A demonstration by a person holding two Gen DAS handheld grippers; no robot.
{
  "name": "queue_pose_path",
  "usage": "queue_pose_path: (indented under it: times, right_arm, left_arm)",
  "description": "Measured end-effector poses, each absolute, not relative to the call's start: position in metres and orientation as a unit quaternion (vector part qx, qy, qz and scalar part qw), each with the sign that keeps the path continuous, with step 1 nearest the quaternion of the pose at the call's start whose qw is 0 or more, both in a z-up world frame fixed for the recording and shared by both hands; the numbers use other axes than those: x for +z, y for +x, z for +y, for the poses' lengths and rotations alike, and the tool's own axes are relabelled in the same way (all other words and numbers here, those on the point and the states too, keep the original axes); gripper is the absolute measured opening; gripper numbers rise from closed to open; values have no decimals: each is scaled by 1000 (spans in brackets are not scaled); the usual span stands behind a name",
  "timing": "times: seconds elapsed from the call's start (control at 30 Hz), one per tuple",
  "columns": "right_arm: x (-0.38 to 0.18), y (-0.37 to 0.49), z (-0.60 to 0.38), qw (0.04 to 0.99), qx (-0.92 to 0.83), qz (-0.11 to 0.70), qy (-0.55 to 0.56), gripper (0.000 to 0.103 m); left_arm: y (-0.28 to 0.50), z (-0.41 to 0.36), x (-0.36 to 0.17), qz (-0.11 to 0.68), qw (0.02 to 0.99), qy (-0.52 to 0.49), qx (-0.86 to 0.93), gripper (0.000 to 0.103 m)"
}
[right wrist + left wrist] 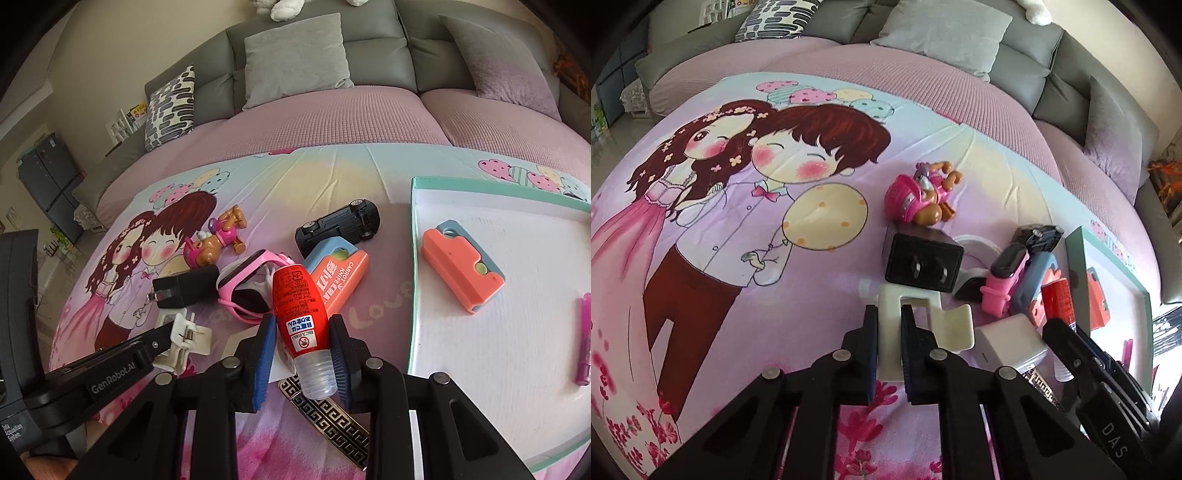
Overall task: Organize rigid objects
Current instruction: 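Grasp the red bottle with the right tool while the left tool grasps the cream clip, then place the red bottle in the tray with the right tool while the left tool releases the cream clip there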
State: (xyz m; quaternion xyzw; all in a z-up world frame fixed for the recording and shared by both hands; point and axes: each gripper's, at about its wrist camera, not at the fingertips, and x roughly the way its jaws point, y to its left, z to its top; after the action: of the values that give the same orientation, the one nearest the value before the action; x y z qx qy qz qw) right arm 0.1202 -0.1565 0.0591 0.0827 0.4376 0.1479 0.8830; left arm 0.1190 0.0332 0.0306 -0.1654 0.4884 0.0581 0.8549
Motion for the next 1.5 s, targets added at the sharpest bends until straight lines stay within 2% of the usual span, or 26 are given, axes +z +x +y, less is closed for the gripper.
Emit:
queue_pose_path:
  times: [0.47, 0.93, 1.23, 1.5]
  right_arm:
    - [84, 113, -177, 903, 131, 391, 120, 31]
    - [84, 108, -261, 904, -3, 405, 136, 31]
    - [76, 95, -324, 889, -94, 418, 161, 31]
    - [70, 91, -338, 879, -114, 433, 163, 31]
  left_arm:
    - [100, 25, 90, 388, 904, -176, 21, 11]
    - [111, -65, 96, 374, 916, -119, -83, 11]
    - [122, -136, 77, 400, 901, -69, -153, 11]
    - [125, -169, 66, 412, 894, -35, -173, 12]
